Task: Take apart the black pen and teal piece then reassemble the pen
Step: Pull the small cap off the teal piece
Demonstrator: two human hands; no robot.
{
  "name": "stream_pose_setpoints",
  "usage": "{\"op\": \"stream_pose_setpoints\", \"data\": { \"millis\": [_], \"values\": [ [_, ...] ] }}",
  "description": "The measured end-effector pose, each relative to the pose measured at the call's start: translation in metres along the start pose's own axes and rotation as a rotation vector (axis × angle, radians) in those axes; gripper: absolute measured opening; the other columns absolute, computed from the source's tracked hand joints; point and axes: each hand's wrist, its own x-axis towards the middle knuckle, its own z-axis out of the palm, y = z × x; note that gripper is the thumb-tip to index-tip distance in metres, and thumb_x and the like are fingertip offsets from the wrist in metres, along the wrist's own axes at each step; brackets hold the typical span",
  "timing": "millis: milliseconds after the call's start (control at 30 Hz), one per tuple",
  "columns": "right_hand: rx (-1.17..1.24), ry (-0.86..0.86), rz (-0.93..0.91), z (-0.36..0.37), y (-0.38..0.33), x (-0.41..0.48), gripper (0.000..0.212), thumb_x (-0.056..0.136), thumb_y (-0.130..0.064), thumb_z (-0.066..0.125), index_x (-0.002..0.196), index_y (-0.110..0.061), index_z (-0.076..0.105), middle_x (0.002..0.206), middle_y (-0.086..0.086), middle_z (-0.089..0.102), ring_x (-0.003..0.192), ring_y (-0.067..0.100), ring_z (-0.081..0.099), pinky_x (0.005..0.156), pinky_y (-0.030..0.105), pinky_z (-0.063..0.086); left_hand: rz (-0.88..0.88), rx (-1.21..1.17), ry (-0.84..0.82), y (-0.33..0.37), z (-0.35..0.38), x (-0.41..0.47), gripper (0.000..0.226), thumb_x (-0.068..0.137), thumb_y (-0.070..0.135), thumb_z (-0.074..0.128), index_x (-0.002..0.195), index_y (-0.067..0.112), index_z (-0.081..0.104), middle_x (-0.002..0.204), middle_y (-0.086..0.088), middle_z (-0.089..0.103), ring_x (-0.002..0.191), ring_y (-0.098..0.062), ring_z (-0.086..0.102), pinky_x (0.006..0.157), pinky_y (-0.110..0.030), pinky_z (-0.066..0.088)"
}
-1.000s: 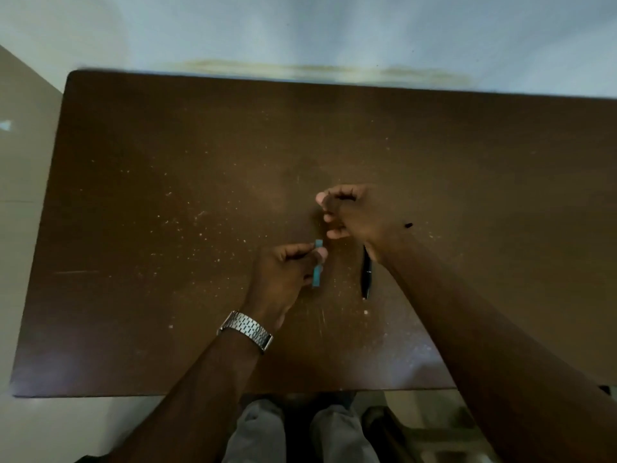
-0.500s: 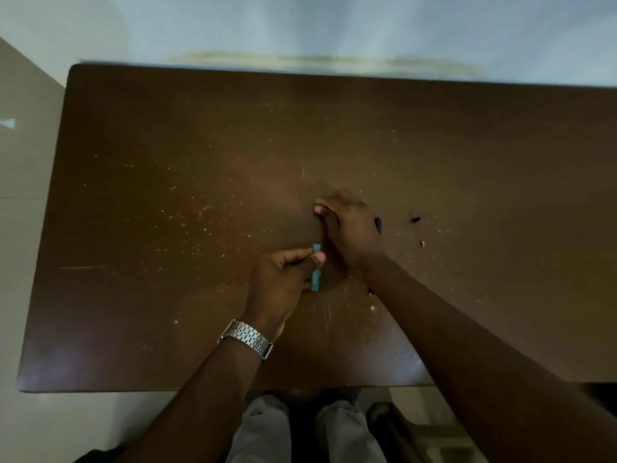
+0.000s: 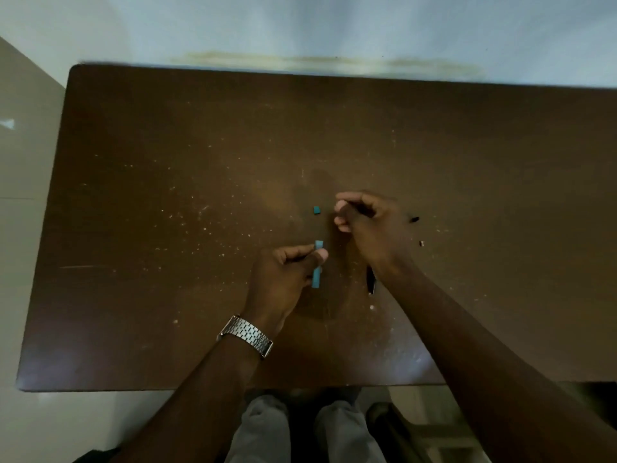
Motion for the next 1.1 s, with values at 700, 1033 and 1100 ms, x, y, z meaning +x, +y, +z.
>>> {"op": "stream_pose_setpoints", "data": {
  "millis": [700,1033,1100],
  "values": [
    [0.591,-0.361,0.664,-0.002,0.022,-0.017,0.027,0.1,-0.011,0.049,0.112,-0.002,0.071,0.102,0.015,0.081,0.093,0.025,0.079,0.07,0.033,0.064,0.011,0.022,-0.029,0.002,0.006,-0.013,0.011,0.087,0.017,0.081,0.097,0.016,0.083,0.087,-0.004,0.083,0.081,-0.014,0.08,0.063,-0.021,0.06],
    [0.605,-0.399,0.694,-0.004,0.018,-0.016,0.027,0.101,-0.011,0.047,0.113,-0.002,0.07,0.099,0.013,0.081,0.087,0.022,0.079,0.07,0.032,0.063,-0.012,0.0,-0.046,0.005,0.003,-0.018,0.01,0.085,0.015,0.082,0.095,0.013,0.082,0.082,0.001,0.083,0.074,-0.007,0.079,0.057,-0.015,0.056],
    [0.613,-0.4,0.702,-0.005,0.019,-0.016,0.027,0.1,-0.01,0.049,0.114,-0.001,0.07,0.1,0.014,0.081,0.089,0.022,0.079,0.07,0.033,0.064,-0.013,-0.002,-0.048,0.006,0.003,-0.018,0.008,0.084,0.015,0.082,0.093,0.015,0.082,0.081,0.001,0.083,0.074,-0.007,0.079,0.056,-0.015,0.056]
  ]
}}
